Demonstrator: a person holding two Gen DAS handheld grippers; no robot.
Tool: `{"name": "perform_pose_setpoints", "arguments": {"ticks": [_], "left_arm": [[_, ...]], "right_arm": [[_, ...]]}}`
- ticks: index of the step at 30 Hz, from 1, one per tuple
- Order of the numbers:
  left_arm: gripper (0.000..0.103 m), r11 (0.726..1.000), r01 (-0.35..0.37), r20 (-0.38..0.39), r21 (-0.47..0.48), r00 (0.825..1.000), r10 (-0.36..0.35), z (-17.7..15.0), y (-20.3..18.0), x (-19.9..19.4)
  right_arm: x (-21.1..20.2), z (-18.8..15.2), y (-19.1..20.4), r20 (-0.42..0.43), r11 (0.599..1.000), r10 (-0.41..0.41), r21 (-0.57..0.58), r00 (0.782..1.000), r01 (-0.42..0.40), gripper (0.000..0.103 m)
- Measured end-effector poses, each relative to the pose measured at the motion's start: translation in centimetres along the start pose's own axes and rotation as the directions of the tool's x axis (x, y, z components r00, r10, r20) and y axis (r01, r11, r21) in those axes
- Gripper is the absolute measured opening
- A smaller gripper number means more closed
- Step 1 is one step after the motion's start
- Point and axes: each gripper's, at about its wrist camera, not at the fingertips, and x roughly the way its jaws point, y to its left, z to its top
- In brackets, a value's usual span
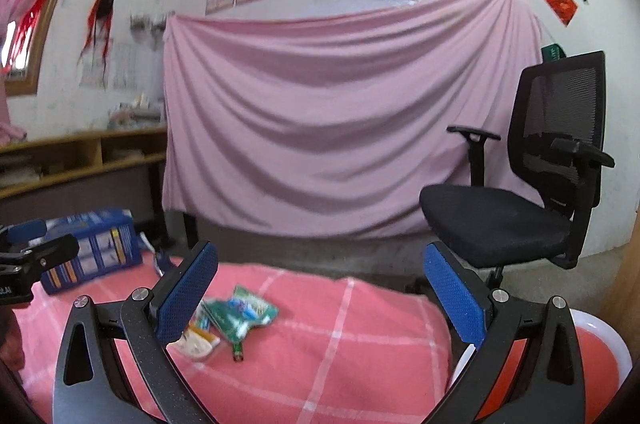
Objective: Collect trash
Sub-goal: 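Grasp the brown round snack with the left tool while the right tool grasps the green battery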
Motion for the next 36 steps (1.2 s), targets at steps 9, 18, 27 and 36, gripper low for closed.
{"name": "perform_pose_setpoints", "arguments": {"ticks": [9,18,27,36], "left_arm": [[0.095,0.998,0.056,-0.214,0.039,0.976,-0.046,-0.5,-1.0,4.2],[0.062,0.983,0.185,-0.364,0.016,0.916,-0.166,-0.8,-2.2,7.5],[0.033,0.959,0.282,-0.476,-0.003,0.843,-0.25,-1.0,-3.7,10.1],[0.018,0.954,0.3,-0.481,-0.013,0.835,-0.269,-0.9,-3.6,10.3]], "right_arm": [[3.3,-1.1,-0.3,-0.18,0.998,0.053,0.033,0.982,-0.048,0.085],[5.8,-2.1,0.3,-0.331,0.988,0.153,0.042,0.931,-0.147,0.052],[7.6,-3.2,0.4,-0.453,0.977,0.212,0.075,0.866,-0.199,0.039],[8.0,-3.5,0.9,-0.488,0.964,0.26,0.082,0.833,-0.253,0.039]]}}
